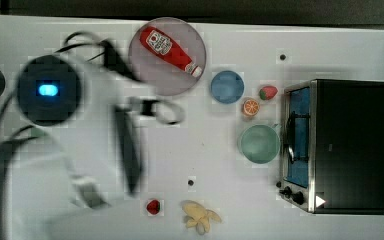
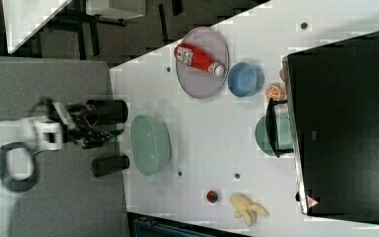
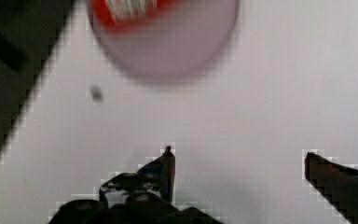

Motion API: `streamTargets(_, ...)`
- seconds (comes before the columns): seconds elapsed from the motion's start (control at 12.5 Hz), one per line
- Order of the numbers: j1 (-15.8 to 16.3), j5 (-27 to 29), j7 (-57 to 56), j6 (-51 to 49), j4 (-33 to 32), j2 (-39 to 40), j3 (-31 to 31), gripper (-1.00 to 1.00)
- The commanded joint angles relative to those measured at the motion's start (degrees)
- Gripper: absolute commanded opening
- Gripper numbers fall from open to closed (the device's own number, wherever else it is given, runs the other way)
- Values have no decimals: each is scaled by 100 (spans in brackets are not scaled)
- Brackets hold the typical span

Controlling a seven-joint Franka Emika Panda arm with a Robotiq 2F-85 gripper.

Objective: Drag strainer right to left.

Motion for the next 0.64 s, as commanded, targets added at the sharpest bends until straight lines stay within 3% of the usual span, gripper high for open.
streamTargets(0.08, -310, -377, -1999, -829, -160, -580, -745, 100)
streamTargets(0.32, -333, -500, -2150, -1613, -158, -1168, -1116, 100)
streamTargets(0.64, -349, -1386, -2237, -1746, -195, -1589, -1161, 100)
